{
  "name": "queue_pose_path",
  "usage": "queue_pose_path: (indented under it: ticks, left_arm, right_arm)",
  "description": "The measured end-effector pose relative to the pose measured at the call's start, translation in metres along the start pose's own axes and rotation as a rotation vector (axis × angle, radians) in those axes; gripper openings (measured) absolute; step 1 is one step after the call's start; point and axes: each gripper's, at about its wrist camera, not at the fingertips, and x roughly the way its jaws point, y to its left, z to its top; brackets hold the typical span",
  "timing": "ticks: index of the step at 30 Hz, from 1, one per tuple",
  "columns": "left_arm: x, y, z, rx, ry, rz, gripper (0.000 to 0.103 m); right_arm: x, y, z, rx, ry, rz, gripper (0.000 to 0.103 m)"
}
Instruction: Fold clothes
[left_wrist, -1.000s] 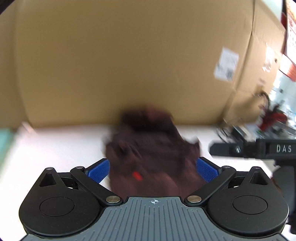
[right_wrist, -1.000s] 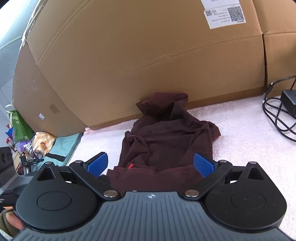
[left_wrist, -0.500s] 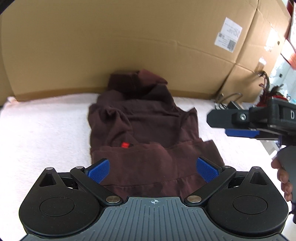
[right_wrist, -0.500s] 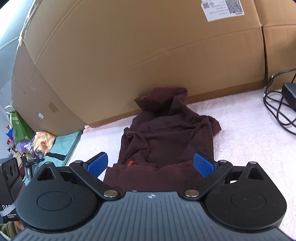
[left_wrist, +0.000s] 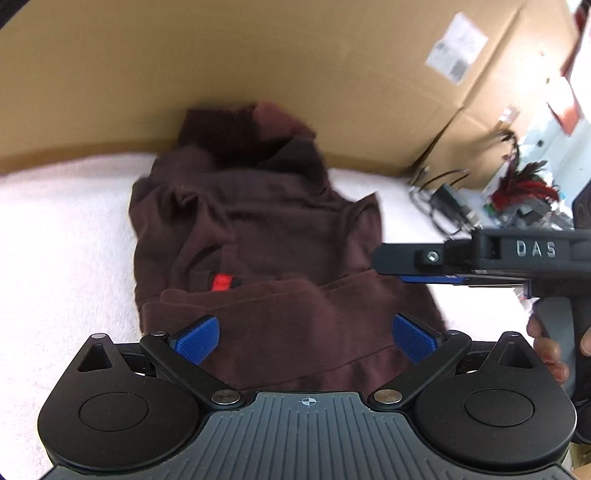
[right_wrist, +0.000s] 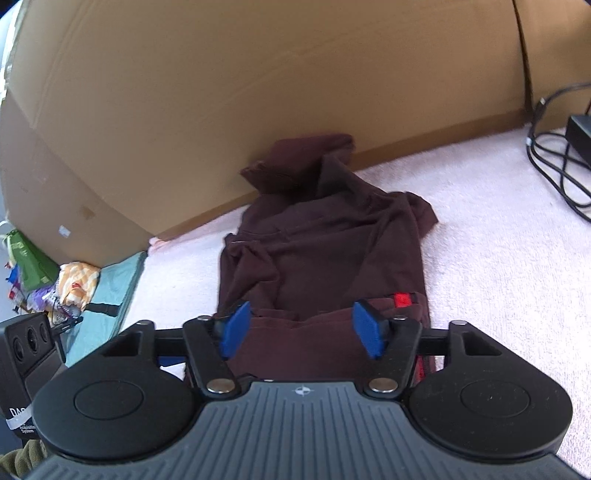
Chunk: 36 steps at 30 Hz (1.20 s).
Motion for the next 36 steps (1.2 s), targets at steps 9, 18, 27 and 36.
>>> queue_pose_path:
  ticks: [9,18,27,36]
  left_arm:
    - [0.004,0.023,0.002,-0.033,0.029,-0.007,0.103]
    - [-0.016,0.025,0.058,-0.023,-0.082,-0.039,0.103]
    - [-0.035,0.042,0.056,-0.092,-0.081,-0.097,0.103]
    - [-0.057,0.059,0.041,-0.195,-0.099,-0.161,0.103]
  right_arm:
    - [0.018,-0.033,-0.004,0.028,0.042,-0.026,0.044]
    - [-0.005,-0.02,0.039,-0.1,-0.078,-0.067,0.071]
    - [0.064,0.042,0.072,-0.266,0.019,0.097,0.064]
    - [0.122,0.072,0.066,-0.385,0.137,0.12,0.052]
